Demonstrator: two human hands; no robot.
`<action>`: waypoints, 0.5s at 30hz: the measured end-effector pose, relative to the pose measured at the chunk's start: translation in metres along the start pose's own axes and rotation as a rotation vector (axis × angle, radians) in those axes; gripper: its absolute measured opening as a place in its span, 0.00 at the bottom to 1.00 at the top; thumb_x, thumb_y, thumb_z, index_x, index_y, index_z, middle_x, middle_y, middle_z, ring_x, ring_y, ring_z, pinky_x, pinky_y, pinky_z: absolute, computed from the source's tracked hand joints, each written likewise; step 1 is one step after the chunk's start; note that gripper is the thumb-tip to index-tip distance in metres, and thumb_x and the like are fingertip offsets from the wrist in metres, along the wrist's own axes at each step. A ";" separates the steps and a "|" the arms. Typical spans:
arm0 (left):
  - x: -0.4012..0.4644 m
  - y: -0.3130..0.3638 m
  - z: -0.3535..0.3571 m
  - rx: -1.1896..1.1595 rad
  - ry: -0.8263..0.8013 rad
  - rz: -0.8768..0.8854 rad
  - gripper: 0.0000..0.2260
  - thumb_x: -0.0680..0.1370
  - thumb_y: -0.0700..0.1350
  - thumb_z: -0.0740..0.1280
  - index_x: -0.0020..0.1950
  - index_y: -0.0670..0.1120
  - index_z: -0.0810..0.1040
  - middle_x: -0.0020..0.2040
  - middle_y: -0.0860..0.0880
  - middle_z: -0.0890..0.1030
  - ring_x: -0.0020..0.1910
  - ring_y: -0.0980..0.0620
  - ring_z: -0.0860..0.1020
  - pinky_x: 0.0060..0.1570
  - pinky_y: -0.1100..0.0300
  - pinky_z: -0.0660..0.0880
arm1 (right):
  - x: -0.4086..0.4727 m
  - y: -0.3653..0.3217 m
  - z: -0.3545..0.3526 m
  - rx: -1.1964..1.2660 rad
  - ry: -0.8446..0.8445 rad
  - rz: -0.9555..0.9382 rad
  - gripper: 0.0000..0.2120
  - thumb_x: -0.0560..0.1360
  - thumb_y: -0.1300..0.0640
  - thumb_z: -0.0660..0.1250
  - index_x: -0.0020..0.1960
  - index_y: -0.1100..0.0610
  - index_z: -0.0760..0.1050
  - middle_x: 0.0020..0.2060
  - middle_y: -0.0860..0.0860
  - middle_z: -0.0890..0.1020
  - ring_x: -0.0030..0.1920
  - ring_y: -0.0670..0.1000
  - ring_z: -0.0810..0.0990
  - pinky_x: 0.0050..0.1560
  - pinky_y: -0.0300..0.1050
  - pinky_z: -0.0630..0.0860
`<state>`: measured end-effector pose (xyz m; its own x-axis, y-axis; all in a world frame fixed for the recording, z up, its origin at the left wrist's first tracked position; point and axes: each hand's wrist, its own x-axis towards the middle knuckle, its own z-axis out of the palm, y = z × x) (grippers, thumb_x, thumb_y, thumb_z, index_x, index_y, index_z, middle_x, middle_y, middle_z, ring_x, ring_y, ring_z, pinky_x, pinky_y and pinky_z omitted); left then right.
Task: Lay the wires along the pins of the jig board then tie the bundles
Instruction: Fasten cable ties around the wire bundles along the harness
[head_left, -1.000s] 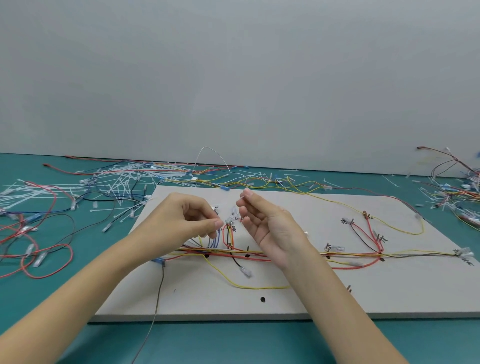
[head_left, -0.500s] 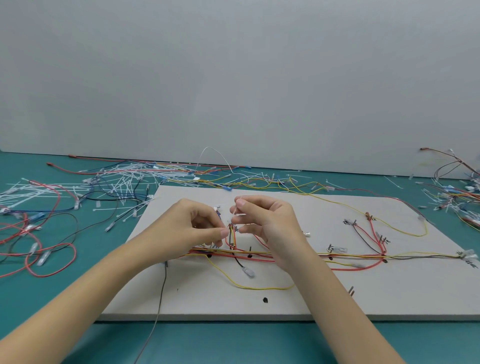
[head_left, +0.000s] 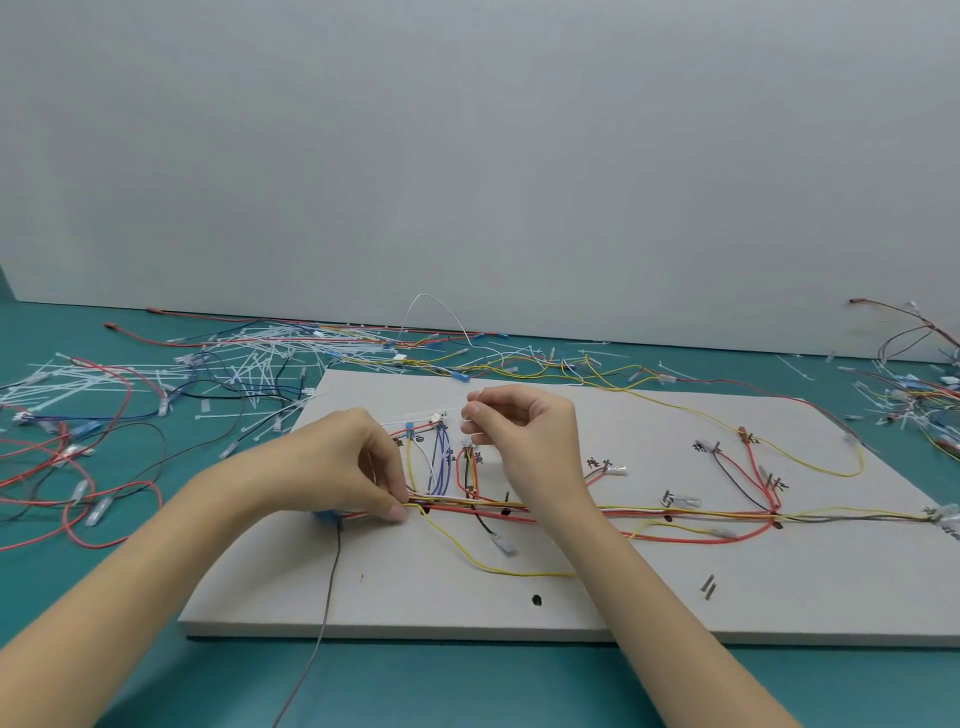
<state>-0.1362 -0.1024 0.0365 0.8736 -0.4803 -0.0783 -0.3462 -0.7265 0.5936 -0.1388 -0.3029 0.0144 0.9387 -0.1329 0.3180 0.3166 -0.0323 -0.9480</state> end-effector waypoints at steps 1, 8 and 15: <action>0.001 0.000 0.000 0.001 0.015 0.002 0.05 0.66 0.48 0.80 0.35 0.55 0.85 0.32 0.57 0.83 0.31 0.62 0.77 0.35 0.67 0.72 | 0.000 0.002 0.003 -0.028 -0.012 -0.014 0.08 0.73 0.69 0.70 0.41 0.58 0.81 0.34 0.54 0.83 0.35 0.52 0.83 0.41 0.48 0.82; 0.005 -0.001 0.004 0.026 0.071 0.007 0.06 0.66 0.45 0.80 0.34 0.51 0.84 0.33 0.54 0.83 0.32 0.59 0.78 0.37 0.63 0.76 | 0.005 0.009 0.014 -0.135 -0.096 -0.100 0.08 0.72 0.70 0.69 0.42 0.59 0.82 0.35 0.52 0.82 0.34 0.49 0.81 0.40 0.43 0.78; 0.006 -0.001 0.007 0.047 0.106 0.023 0.07 0.66 0.45 0.80 0.34 0.51 0.83 0.33 0.56 0.83 0.33 0.59 0.79 0.35 0.67 0.75 | 0.006 0.017 0.018 -0.187 -0.217 -0.043 0.05 0.72 0.71 0.69 0.44 0.65 0.83 0.36 0.52 0.83 0.33 0.48 0.81 0.39 0.40 0.78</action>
<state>-0.1331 -0.1083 0.0301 0.8956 -0.4443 0.0221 -0.3804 -0.7392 0.5558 -0.1249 -0.2867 0.0002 0.9385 0.0872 0.3342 0.3453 -0.2179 -0.9128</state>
